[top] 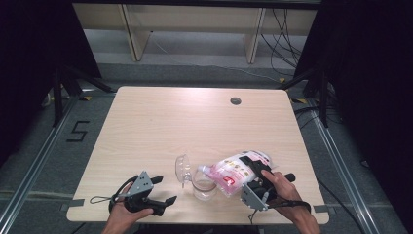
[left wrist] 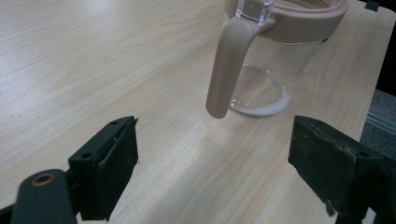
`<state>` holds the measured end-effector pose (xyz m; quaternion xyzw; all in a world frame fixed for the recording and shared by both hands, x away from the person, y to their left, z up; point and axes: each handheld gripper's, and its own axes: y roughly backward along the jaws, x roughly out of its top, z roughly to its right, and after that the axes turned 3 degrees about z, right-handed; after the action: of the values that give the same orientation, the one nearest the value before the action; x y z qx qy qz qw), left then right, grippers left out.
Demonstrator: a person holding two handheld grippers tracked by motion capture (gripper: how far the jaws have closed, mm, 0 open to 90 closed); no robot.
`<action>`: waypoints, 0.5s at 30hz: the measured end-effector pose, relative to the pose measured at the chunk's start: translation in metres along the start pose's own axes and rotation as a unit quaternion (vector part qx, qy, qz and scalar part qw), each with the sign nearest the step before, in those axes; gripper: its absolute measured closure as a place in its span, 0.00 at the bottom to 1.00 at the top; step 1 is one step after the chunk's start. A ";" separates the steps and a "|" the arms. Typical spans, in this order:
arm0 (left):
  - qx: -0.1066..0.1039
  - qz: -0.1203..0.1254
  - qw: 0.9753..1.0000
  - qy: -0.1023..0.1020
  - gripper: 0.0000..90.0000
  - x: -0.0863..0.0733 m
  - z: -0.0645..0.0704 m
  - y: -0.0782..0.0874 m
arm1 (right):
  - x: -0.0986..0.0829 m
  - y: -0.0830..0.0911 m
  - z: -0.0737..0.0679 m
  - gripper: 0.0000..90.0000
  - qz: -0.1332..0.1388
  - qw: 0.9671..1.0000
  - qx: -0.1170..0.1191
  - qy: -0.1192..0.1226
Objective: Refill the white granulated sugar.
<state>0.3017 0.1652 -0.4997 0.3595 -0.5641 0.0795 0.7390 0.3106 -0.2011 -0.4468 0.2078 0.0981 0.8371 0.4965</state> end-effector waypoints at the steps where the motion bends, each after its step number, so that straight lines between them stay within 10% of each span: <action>1: -0.001 -0.003 1.000 -0.013 0.17 0.001 -0.002 0.001 | 0.001 0.000 0.003 0.54 0.002 1.000 0.000 0.023; 5: 0.001 -0.003 1.000 0.004 0.17 0.000 0.000 0.001 | 0.002 0.002 0.000 0.54 -0.006 1.000 -0.001 0.015; 7: -0.001 -0.003 1.000 -0.011 0.17 0.001 -0.003 0.001 | 0.005 0.003 0.004 0.54 -0.010 0.998 -0.001 0.064; 10: 0.000 -0.002 1.000 -0.003 0.17 0.000 -0.002 0.001 | 0.004 0.003 -0.001 0.54 -0.017 0.999 0.007 0.047; 15: 0.002 0.000 1.000 0.005 0.17 0.000 -0.001 0.001 | 0.008 0.004 0.001 0.55 -0.025 0.994 0.008 0.108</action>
<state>0.3022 0.1669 -0.4991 0.3602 -0.5605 0.0826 0.7412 0.3045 -0.1961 -0.4424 0.1181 0.1632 0.8412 0.5019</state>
